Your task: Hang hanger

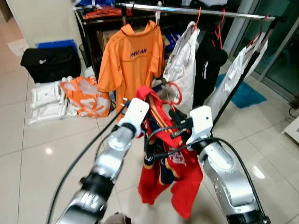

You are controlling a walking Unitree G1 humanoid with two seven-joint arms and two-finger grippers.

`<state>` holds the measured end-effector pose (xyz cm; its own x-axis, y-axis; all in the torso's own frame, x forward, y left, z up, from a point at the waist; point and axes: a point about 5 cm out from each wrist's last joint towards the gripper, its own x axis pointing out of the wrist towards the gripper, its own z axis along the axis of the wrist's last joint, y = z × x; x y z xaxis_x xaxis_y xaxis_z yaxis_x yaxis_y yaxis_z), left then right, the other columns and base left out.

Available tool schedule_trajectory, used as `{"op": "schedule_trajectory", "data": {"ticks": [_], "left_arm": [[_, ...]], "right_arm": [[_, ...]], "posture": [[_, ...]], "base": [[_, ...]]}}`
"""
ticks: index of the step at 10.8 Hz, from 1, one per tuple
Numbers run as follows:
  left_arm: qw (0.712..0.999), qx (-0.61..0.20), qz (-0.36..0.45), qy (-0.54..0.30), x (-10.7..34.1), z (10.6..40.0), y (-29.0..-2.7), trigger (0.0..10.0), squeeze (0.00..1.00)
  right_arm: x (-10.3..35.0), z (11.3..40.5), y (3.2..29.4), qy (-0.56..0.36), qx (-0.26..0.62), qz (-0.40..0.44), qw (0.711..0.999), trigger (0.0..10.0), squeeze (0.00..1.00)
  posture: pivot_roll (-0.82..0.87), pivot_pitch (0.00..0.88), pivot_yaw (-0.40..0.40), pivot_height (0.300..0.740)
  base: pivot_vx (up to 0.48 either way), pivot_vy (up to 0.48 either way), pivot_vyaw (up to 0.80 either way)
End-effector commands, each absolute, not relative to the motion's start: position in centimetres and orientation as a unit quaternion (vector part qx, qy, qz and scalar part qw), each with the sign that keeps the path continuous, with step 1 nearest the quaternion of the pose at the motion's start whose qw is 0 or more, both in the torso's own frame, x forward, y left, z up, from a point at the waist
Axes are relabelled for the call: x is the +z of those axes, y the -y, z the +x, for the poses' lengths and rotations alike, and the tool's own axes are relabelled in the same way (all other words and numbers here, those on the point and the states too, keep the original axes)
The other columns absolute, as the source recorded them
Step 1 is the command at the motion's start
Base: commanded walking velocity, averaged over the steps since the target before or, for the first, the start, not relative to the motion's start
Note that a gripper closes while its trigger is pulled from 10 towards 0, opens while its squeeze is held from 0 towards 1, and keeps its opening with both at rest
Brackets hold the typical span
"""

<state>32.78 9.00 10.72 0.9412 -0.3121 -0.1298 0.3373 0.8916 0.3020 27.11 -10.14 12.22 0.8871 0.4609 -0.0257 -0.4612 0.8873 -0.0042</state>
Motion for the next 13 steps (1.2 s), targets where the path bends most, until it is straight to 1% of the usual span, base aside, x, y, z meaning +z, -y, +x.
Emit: {"op": "schedule_trajectory", "data": {"ticks": [1, 2, 4, 6, 7, 8, 9, 10, 11, 12, 13], "left_arm": [[0.972, -0.169, 0.163, -0.026, 11.5, 32.7, -9.1, 0.0, 0.00], [0.972, -0.158, 0.175, -0.008, 12.3, 32.9, -9.7, 0.0, 0.00], [0.973, -0.150, 0.175, -0.004, 13.0, 33.1, -10.2, 0.0, 0.00], [0.976, -0.156, 0.154, 0.001, 13.3, 32.7, -9.4, 0.0, 0.00], [0.975, -0.183, 0.127, 0.003, 13.2, 32.1, -8.3, 6.4, 0.00], [0.974, -0.191, 0.118, 0.007, 13.2, 31.8, -8.0, 10.0, 0.00], [0.972, -0.206, 0.112, 0.006, 13.1, 31.4, -8.6, 10.0, 0.00], [0.963, -0.248, 0.104, 0.009, 13.5, 30.7, -9.5, 10.0, 0.00], [0.946, -0.303, 0.112, 0.010, 14.0, 30.2, -10.3, 10.0, 0.00], [0.916, -0.365, 0.161, 0.026, 14.9, 29.8, -11.5, 10.0, 0.00], [0.890, -0.405, 0.201, 0.054, 16.6, 29.9, -13.0, 10.0, 0.00]], "right_arm": [[13.2, 27.5, 10.4, 0.014, 0.228, -0.013, 0.973, 0.0, 0.00], [13.3, 27.5, 10.5, 0.015, 0.228, -0.015, 0.973, 0.0, 0.00], [13.3, 27.4, 10.5, 0.017, 0.231, -0.012, 0.973, 0.0, 0.00], [13.5, 27.5, 10.5, 0.022, 0.231, -0.008, 0.973, 0.0, 0.00], [13.3, 27.6, 10.6, 0.017, 0.226, -0.006, 0.974, 0.0, 0.00], [13.1, 27.7, 10.8, 0.012, 0.223, -0.004, 0.975, 0.0, 0.00], [12.5, 28.0, 11.9, -0.001, 0.205, -0.019, 0.978, 0.0, 0.00], [12.0, 28.3, 13.1, -0.010, 0.190, -0.035, 0.981, 0.0, 0.00], [11.7, 28.5, 13.8, -0.016, 0.196, -0.046, 0.979, 0.0, 0.00], [11.7, 28.8, 14.2, -0.019, 0.222, -0.053, 0.973, 0.0, 0.00], [11.8, 29.4, 14.8, -0.025, 0.249, -0.073, 0.965, 0.0, 0.00]], "posture": [[0.00, 0.000, 0.007, 0.740], [0.01, 0.000, 0.007, 0.740], [0.01, 0.000, 0.006, 0.740], [0.00, 0.000, 0.004, 0.740], [0.00, 0.000, 0.003, 0.740], [0.00, 0.000, 0.003, 0.740], [0.00, 0.000, 0.008, 0.740], [0.01, 0.000, 0.009, 0.740], [0.01, 0.000, 0.007, 0.740], [0.02, 0.000, 0.003, 0.740], [0.03, 0.000, -0.004, 0.740]], "base": [[0.000, 0.000, 0.00], [0.000, 0.000, 0.00], [0.000, 0.000, 0.00], [0.000, 0.000, 0.00], [0.000, 0.000, 0.00], [0.000, 0.000, 0.00], [0.000, 0.000, 0.00], [0.000, 0.000, 0.00], [0.000, 0.000, 0.00], [0.000, 0.000, 0.00], [0.000, 0.000, 0.00]]}}
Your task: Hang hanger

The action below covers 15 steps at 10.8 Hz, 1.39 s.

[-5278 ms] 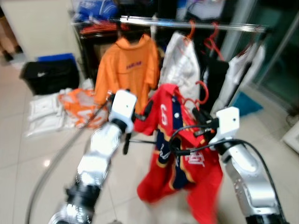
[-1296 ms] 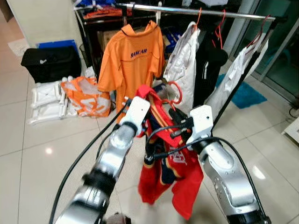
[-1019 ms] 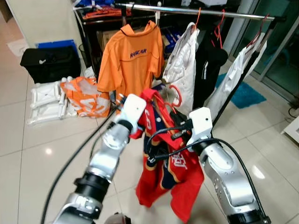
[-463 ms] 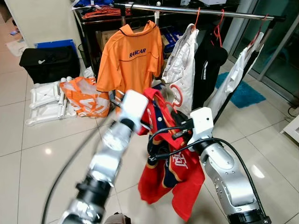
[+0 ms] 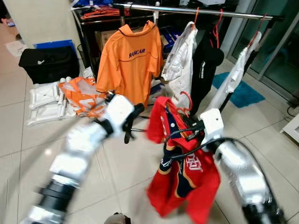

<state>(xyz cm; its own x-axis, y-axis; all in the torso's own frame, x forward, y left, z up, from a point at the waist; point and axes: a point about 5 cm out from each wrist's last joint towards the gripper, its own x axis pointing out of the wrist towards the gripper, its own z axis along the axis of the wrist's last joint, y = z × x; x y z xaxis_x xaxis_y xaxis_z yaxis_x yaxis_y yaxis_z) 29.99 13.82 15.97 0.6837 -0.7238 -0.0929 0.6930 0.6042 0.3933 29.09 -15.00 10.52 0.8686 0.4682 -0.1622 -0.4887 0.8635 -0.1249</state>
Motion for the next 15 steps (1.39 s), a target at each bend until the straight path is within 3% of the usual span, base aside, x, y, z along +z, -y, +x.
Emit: {"op": "schedule_trajectory", "data": {"ticks": [1, 2, 4, 7, 10, 15], "left_arm": [[0.875, -0.425, 0.226, 0.058, 17.2, 30.0, -13.7, 10.0, 0.00], [0.862, -0.447, 0.236, 0.036, 16.9, 30.0, -14.3, 10.0, 0.00], [0.900, -0.400, 0.172, 0.016, 16.3, 31.1, -14.2, 10.0, 0.00], [0.963, -0.269, 0.020, -0.006, 13.6, 31.4, -11.2, 10.0, 0.00], [0.969, -0.245, -0.024, -0.008, 12.0, 28.9, -9.3, 10.0, 0.00], [0.975, -0.218, -0.021, -0.019, 11.3, 28.1, -11.1, 10.0, 0.00]], "right_arm": [[11.9, 29.8, 15.3, -0.026, 0.256, -0.086, 0.962, 0.0, 0.00], [12.2, 30.2, 15.8, -0.023, 0.259, -0.093, 0.961, 0.0, 0.00], [12.7, 31.0, 16.3, -0.027, 0.203, -0.048, 0.978, 0.0, 0.00], [10.6, 30.3, 14.6, -0.056, 0.096, 0.048, 0.993, 0.0, 0.00], [10.8, 29.7, 14.5, -0.028, 0.063, 0.025, 0.997, 0.0, 0.00], [10.7, 29.4, 14.3, -0.023, 0.071, 0.036, 0.997, 0.0, 0.00]], "posture": [[0.03, 0.000, -0.007, 0.740], [0.03, 0.000, -0.008, 0.740], [0.02, 0.000, -0.006, 0.740], [0.01, 0.000, -0.006, 0.740], [0.01, 0.000, -0.003, 0.740], [0.02, 0.000, 0.002, 0.740]], "base": [[0.000, 0.000, 0.00], [0.000, 0.000, 0.00], [0.000, 0.000, 0.00], [0.000, 0.000, 0.00], [0.000, 0.000, 0.00], [-0.312, 0.102, -0.16]]}}
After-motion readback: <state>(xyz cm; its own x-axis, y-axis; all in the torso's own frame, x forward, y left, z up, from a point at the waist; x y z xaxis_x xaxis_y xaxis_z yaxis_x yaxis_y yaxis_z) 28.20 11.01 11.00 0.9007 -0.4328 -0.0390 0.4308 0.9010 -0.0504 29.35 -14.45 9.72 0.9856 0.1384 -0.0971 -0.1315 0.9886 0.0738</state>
